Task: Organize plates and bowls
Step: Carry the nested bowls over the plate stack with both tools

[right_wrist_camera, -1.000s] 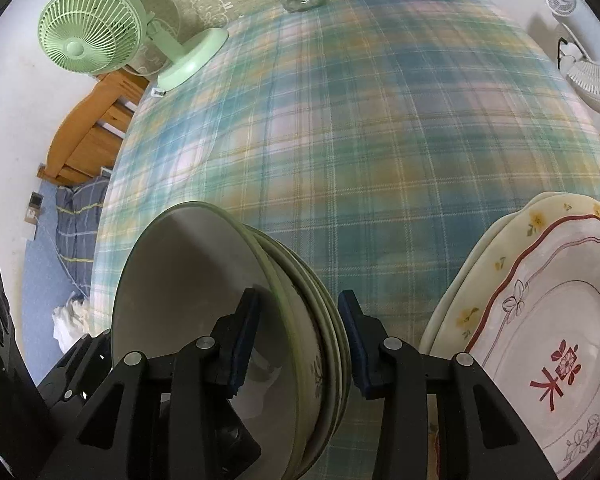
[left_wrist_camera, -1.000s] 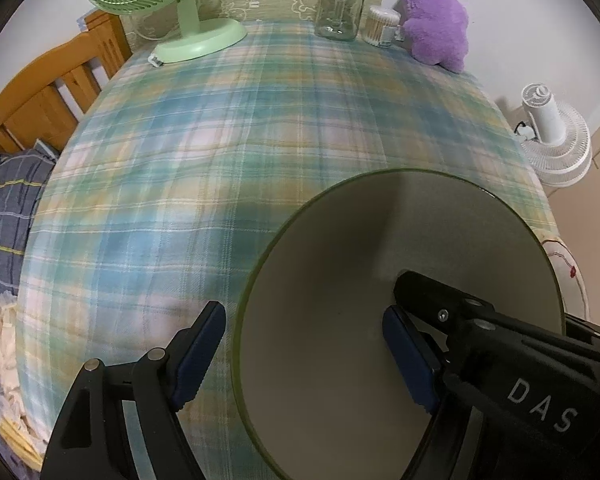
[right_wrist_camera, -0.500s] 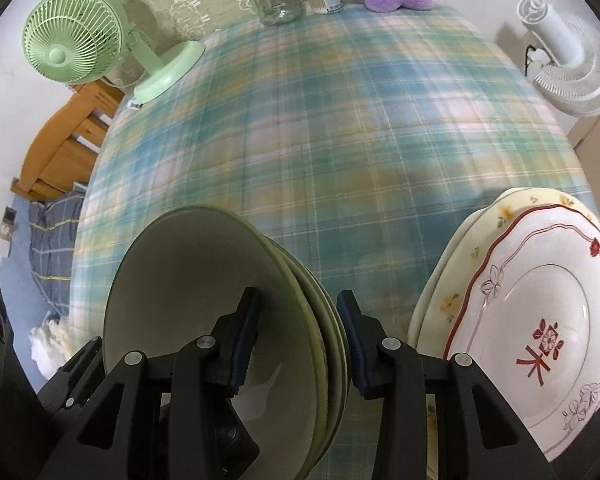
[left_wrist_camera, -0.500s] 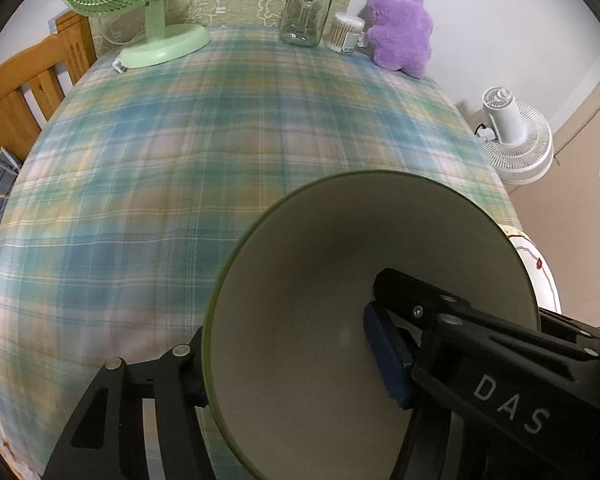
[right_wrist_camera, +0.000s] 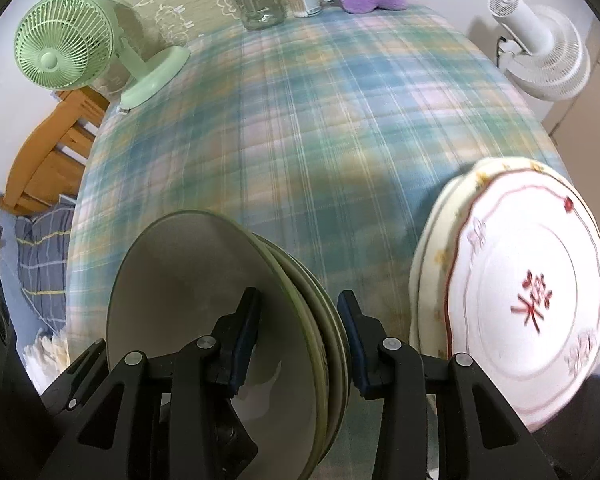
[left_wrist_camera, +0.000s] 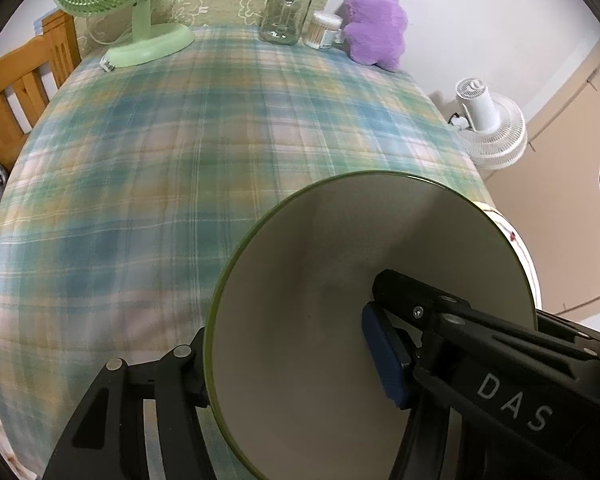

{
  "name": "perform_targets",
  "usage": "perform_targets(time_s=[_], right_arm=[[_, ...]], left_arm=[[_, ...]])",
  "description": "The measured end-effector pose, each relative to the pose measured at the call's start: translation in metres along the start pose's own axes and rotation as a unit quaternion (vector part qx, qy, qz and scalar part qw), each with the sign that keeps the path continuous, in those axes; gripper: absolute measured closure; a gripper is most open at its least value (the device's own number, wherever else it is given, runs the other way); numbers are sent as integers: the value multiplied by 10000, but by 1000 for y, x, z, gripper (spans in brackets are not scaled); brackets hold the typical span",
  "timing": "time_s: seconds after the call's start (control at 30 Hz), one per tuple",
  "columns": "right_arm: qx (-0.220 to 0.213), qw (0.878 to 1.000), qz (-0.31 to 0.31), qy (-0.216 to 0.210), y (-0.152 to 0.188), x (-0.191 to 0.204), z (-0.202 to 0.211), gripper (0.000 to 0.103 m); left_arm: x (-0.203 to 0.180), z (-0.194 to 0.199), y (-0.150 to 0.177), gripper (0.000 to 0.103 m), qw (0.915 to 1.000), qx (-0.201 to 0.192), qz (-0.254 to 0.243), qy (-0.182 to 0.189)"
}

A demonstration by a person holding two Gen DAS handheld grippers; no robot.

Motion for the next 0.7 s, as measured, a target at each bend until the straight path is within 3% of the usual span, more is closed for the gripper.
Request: perform_targets(time_s=[0.43, 0.7], right_arm=[[-364, 9992, -114, -111, 12, -6, 46, 60], [-488, 9984, 106, -258, 4, -32, 69, 60]], left_arm=[[-29, 33, 3, 41, 9989, -360, -267, -113], [-67, 36, -1, 41, 9980, -567, -111, -246]])
Point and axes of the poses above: each gripper's, at about its wrist camera, not at the fingertips, and z roughly against the way its jaws point, x to its left, y to its underside, the point moved 6 cm from there along -z, roughly the way its jaws point, and after that the axes turned 1 degree about -x, right-handed, at the moved point
